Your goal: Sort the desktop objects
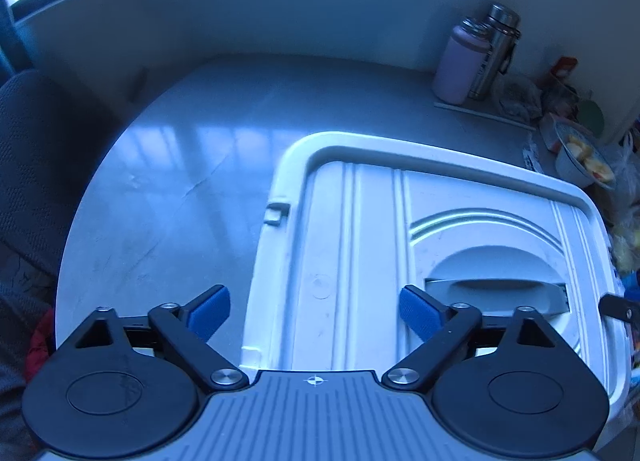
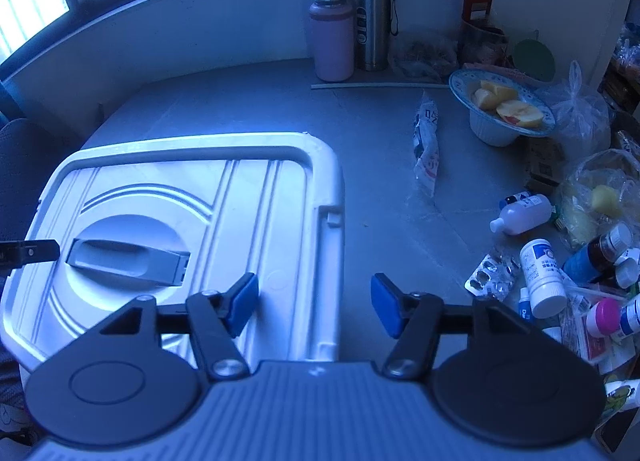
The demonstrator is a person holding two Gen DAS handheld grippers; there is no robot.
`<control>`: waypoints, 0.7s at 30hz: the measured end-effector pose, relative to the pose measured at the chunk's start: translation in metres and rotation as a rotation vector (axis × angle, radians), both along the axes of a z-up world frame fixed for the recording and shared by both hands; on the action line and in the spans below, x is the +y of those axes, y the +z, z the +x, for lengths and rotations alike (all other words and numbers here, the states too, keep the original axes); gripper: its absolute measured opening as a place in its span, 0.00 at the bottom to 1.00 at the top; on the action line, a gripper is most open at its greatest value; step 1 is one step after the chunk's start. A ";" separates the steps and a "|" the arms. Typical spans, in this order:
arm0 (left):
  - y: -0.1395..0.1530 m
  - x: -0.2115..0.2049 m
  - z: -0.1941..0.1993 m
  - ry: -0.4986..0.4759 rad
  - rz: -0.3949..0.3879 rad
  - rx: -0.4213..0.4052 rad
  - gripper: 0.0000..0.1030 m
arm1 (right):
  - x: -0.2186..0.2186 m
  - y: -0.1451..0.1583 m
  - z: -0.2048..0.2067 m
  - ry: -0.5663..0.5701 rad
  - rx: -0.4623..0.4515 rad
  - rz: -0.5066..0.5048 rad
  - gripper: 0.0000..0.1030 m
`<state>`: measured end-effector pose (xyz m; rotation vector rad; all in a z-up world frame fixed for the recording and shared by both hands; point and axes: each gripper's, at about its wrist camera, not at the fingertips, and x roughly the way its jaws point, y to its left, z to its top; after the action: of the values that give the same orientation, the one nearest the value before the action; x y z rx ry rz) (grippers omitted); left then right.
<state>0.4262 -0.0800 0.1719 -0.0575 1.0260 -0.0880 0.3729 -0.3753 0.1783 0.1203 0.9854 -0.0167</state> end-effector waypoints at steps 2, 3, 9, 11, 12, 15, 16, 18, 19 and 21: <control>-0.001 0.001 -0.002 0.011 -0.006 -0.006 0.92 | 0.004 0.002 -0.002 0.009 -0.003 0.000 0.62; -0.001 0.002 -0.003 0.015 -0.005 -0.011 0.92 | 0.007 0.003 -0.003 0.013 -0.005 0.000 0.63; 0.006 -0.001 -0.019 0.035 0.014 -0.060 0.92 | -0.014 -0.009 -0.010 0.000 -0.048 0.041 0.63; 0.011 -0.001 -0.029 0.030 0.014 -0.094 0.92 | -0.010 -0.006 -0.023 0.004 -0.075 0.055 0.65; 0.014 -0.002 -0.034 0.021 0.006 -0.106 0.92 | -0.008 -0.005 -0.030 0.002 -0.088 0.057 0.67; 0.020 -0.002 -0.054 -0.003 -0.002 -0.140 0.92 | 0.002 -0.004 -0.050 -0.007 -0.108 0.064 0.68; 0.022 -0.002 -0.062 -0.009 0.000 -0.156 0.92 | 0.006 -0.004 -0.058 -0.008 -0.117 0.066 0.68; 0.026 -0.001 -0.084 -0.019 0.015 -0.205 0.92 | 0.016 -0.003 -0.077 -0.008 -0.147 0.066 0.69; 0.027 0.000 -0.096 -0.026 0.022 -0.226 0.92 | 0.021 -0.003 -0.089 -0.009 -0.169 0.064 0.70; 0.028 0.004 -0.121 -0.035 0.030 -0.261 0.92 | 0.032 -0.003 -0.112 -0.011 -0.212 0.060 0.75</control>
<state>0.3051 -0.0765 0.2002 -0.0002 0.7676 -0.1092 0.2608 -0.3436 0.1751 0.1785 0.7742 0.0154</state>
